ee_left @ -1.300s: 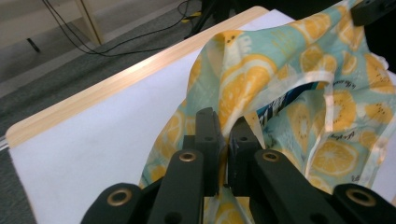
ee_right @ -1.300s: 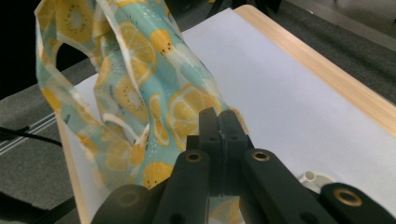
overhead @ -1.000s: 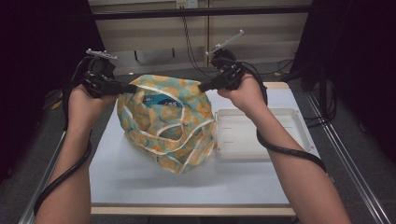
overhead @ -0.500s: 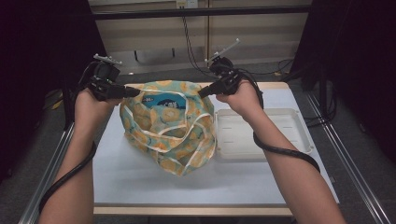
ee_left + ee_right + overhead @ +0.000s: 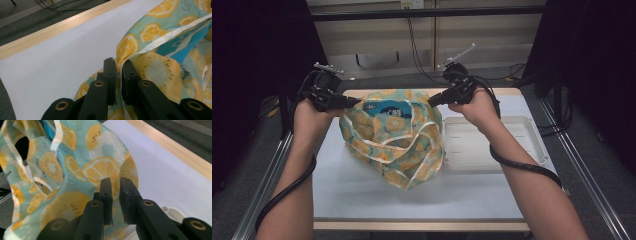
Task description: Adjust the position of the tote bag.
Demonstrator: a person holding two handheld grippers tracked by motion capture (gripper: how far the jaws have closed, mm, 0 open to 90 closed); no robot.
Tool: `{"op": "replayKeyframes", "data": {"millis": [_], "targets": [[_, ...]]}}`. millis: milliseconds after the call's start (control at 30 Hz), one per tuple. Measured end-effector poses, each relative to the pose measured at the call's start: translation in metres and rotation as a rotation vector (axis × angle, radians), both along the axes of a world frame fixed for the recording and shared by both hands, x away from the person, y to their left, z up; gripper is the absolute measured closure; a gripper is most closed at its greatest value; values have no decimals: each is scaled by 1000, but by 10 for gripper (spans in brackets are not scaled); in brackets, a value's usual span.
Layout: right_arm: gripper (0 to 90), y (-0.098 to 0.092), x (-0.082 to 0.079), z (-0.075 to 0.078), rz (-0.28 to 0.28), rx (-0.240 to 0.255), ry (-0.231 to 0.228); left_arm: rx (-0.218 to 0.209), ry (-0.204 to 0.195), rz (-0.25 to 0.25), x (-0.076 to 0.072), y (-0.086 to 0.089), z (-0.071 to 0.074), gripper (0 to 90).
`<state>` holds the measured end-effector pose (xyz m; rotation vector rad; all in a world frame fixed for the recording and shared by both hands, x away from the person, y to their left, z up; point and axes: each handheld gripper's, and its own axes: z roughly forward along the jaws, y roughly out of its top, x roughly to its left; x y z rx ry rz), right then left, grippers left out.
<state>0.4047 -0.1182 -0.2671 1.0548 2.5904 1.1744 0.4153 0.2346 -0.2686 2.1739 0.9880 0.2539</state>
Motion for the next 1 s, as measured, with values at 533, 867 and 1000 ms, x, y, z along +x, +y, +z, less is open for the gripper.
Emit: {"op": "replayKeyframes", "data": {"millis": [533, 867, 1000], "targets": [[654, 20, -21, 29, 107, 7, -45, 8, -2, 4, -2, -1, 2, 840], [892, 27, -20, 26, 111, -37, -51, 16, -3, 0, -4, 1, 4, 836], [900, 25, -20, 32, 100, -38, -58, 11, -9, 3, -4, 1, 6, 835]]}}
